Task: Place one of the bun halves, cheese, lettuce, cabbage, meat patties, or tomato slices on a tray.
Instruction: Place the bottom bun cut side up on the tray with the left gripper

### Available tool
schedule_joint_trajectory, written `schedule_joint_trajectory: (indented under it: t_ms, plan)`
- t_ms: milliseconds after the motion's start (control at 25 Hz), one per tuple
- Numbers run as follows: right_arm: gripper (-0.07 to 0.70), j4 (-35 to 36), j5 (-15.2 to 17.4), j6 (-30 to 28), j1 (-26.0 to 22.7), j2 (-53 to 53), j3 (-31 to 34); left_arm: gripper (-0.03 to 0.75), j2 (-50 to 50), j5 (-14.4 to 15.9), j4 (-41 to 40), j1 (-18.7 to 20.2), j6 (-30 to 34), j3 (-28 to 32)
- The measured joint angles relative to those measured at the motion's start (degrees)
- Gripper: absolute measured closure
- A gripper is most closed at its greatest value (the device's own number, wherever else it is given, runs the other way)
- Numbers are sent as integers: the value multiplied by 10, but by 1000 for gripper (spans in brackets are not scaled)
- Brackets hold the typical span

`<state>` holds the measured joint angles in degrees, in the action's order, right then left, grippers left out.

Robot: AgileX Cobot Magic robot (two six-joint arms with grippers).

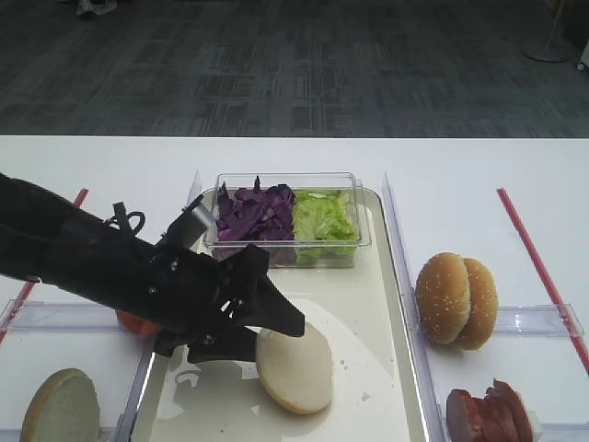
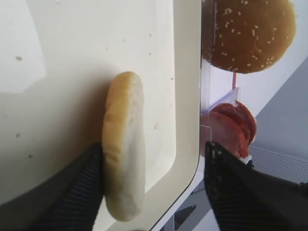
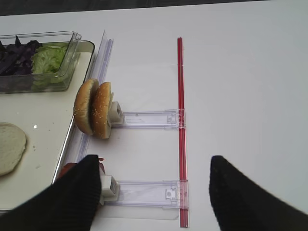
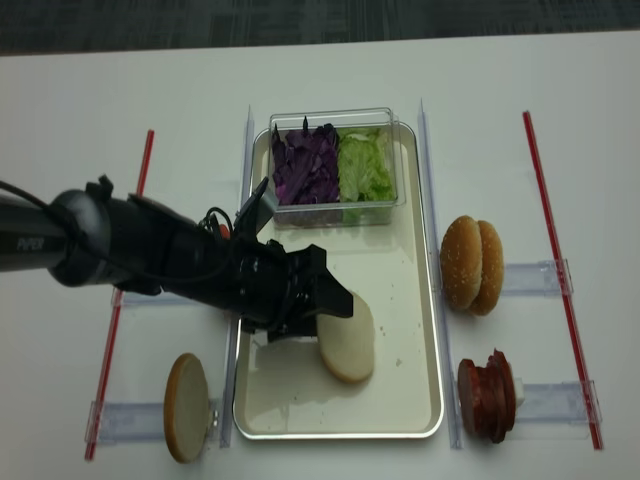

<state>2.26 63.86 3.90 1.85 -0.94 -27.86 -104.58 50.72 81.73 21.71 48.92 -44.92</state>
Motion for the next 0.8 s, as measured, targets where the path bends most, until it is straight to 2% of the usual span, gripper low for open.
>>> schedule_joint_trajectory:
  t_ms: [120, 440, 560, 720, 800]
  plan:
    - [127, 0, 0, 0, 0, 0, 0, 292, 0, -2, -81, 0, -73, -18]
    - [127, 0, 0, 1, 0, 0, 0, 292, 21, -29, -134, 0, -127, -23]
    - [127, 0, 0, 2, 0, 0, 0, 292, 23, -29, -171, 0, -157, -37]
    - [127, 0, 0, 4, 0, 0, 0, 292, 23, -14, -209, 0, -186, -49]
    - [127, -2, 0, 5, 0, 0, 0, 292, 23, 10, -228, 0, -204, -64]
